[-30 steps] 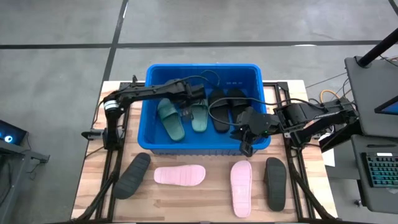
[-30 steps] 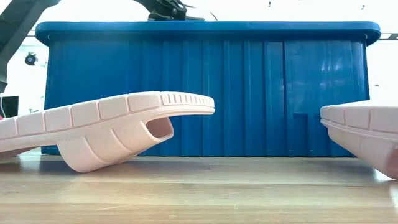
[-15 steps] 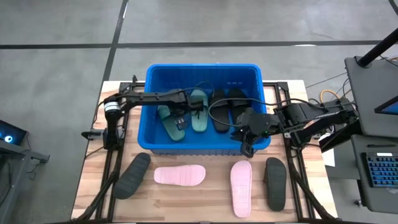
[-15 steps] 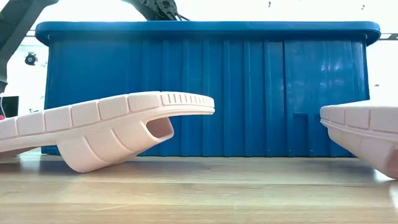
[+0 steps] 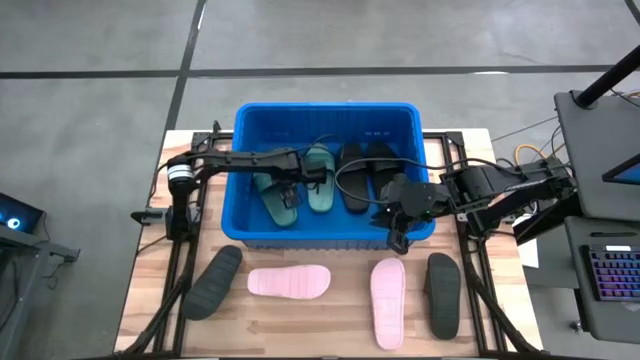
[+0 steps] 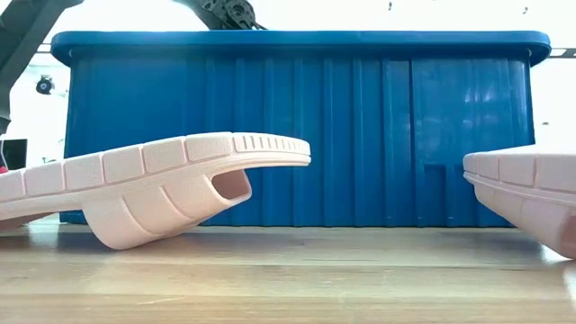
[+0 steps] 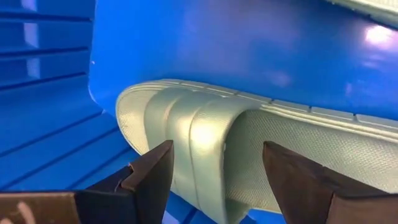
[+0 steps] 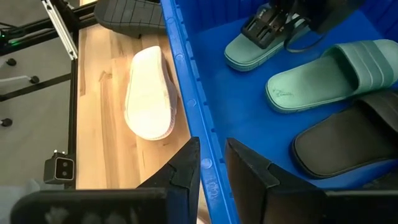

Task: Pick and place slides into bin
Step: Adjust the green slide in the bin

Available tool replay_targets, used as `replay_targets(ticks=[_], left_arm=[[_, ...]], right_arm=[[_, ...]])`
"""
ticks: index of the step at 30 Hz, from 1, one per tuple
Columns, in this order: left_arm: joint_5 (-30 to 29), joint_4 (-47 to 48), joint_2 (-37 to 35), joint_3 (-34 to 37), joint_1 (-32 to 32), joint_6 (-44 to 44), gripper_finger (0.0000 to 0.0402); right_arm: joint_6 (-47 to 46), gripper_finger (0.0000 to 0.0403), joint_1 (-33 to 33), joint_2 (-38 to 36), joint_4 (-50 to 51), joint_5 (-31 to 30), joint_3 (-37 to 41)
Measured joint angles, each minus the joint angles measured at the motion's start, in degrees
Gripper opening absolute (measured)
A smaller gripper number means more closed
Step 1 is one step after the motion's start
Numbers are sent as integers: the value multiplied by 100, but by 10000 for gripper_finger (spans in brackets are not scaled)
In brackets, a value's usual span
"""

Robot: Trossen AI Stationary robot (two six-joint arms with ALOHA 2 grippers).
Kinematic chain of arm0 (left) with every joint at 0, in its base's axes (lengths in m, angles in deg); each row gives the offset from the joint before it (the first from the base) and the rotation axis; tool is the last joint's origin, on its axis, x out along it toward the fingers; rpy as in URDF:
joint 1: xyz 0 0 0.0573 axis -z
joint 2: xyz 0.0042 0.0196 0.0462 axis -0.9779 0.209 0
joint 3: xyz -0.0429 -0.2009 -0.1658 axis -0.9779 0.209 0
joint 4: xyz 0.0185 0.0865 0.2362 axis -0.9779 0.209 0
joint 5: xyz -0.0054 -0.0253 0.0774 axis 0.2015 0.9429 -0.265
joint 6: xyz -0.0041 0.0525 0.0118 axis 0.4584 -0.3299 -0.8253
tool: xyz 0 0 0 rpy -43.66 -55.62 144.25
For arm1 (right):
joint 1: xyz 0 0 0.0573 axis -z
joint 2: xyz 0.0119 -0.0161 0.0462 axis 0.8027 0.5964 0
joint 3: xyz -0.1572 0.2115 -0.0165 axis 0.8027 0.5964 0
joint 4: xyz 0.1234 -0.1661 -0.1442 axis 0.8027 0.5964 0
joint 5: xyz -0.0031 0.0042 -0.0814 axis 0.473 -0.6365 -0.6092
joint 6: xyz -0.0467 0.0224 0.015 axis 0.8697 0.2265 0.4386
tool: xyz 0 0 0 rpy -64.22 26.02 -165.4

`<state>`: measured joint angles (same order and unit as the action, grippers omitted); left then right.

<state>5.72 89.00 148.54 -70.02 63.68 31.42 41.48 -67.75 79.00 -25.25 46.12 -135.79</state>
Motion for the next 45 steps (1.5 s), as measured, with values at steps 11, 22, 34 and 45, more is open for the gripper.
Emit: replay_targets(ticks=[11,22,34,45], left_arm=[[117,-15,4,398,-15,3,229],[-19,-334,4,473,-240,3,229],[-55,-458,4,562,-278,-43,179],[-187,-247,-11,447,-224,-416,9]], right_arm=[[-3,68,0,0,-7,46,-20],[-3,68,0,0,-7,155,-20],[-3,68,0,0,-23,153,-25],[-45,68,0,0,-28,151,-25]])
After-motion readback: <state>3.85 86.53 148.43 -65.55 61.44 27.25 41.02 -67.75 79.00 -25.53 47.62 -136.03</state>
